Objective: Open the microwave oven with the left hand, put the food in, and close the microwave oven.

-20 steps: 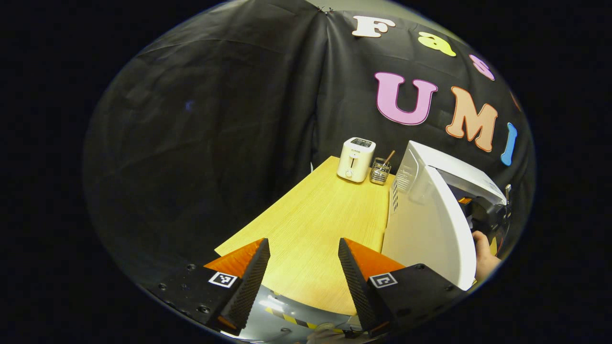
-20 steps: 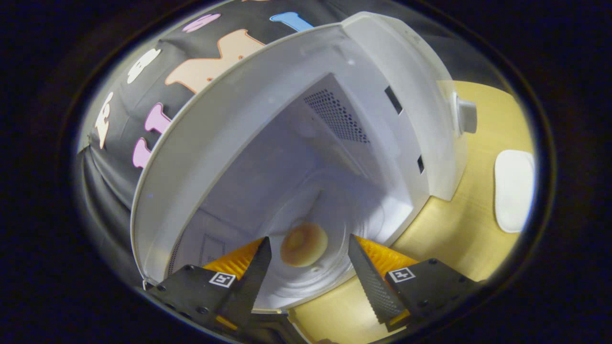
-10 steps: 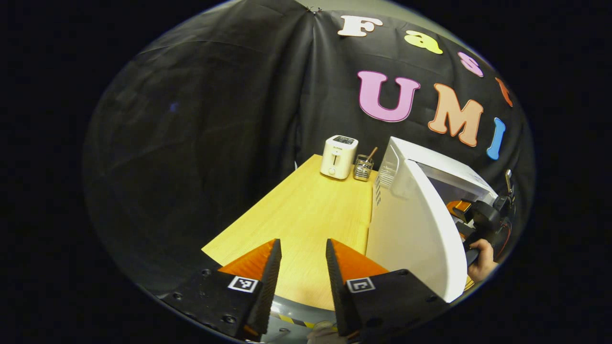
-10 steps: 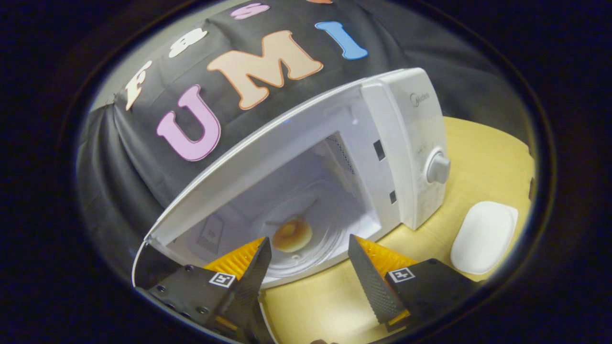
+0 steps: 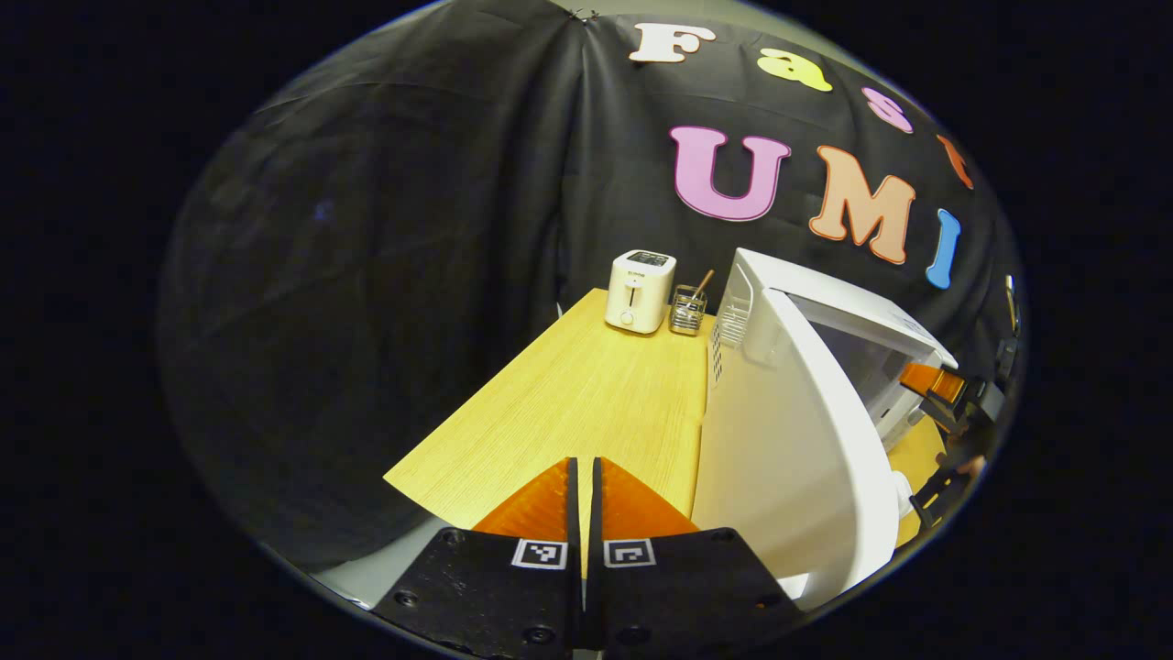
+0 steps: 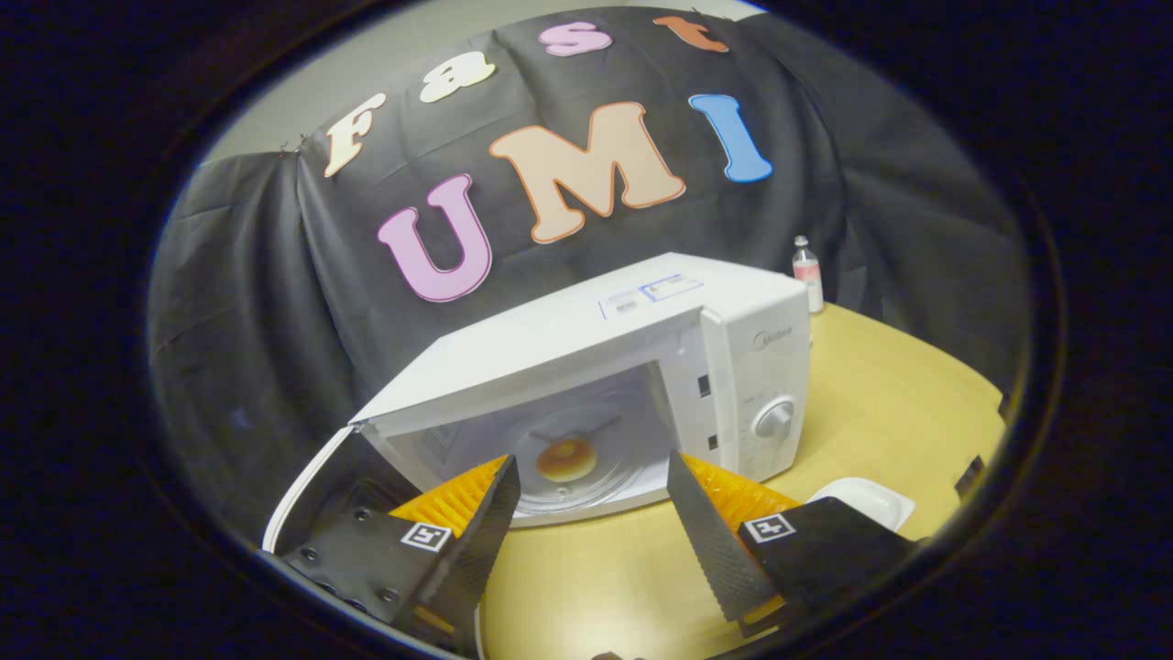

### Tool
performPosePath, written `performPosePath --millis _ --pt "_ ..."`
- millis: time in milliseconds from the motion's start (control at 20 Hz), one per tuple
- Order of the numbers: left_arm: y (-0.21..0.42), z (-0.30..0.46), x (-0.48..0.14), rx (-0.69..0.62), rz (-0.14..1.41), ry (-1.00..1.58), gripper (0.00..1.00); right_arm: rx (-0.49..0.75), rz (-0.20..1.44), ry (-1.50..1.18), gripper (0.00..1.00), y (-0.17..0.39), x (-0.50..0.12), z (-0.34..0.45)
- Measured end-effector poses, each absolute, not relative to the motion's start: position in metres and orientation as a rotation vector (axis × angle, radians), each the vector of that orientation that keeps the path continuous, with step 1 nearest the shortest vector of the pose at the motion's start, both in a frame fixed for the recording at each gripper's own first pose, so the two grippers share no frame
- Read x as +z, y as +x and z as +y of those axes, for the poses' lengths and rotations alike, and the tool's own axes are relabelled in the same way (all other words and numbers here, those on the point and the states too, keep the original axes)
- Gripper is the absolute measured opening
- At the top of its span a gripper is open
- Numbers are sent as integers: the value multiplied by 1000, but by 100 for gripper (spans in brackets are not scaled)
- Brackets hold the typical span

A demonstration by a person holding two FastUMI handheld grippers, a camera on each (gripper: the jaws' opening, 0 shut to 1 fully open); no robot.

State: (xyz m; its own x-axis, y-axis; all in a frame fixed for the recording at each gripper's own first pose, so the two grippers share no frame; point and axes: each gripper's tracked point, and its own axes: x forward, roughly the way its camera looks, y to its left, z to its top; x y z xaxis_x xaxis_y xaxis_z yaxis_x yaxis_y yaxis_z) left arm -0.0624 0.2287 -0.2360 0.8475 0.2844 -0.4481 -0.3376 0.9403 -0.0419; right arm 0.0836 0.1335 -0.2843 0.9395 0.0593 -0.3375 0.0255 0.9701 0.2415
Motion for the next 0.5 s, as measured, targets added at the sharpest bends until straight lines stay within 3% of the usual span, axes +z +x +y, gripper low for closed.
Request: performPosePath --millis 500 --pt "-68 195 -237 211 505 -18 0 -12 339 184 91 49 -246 77"
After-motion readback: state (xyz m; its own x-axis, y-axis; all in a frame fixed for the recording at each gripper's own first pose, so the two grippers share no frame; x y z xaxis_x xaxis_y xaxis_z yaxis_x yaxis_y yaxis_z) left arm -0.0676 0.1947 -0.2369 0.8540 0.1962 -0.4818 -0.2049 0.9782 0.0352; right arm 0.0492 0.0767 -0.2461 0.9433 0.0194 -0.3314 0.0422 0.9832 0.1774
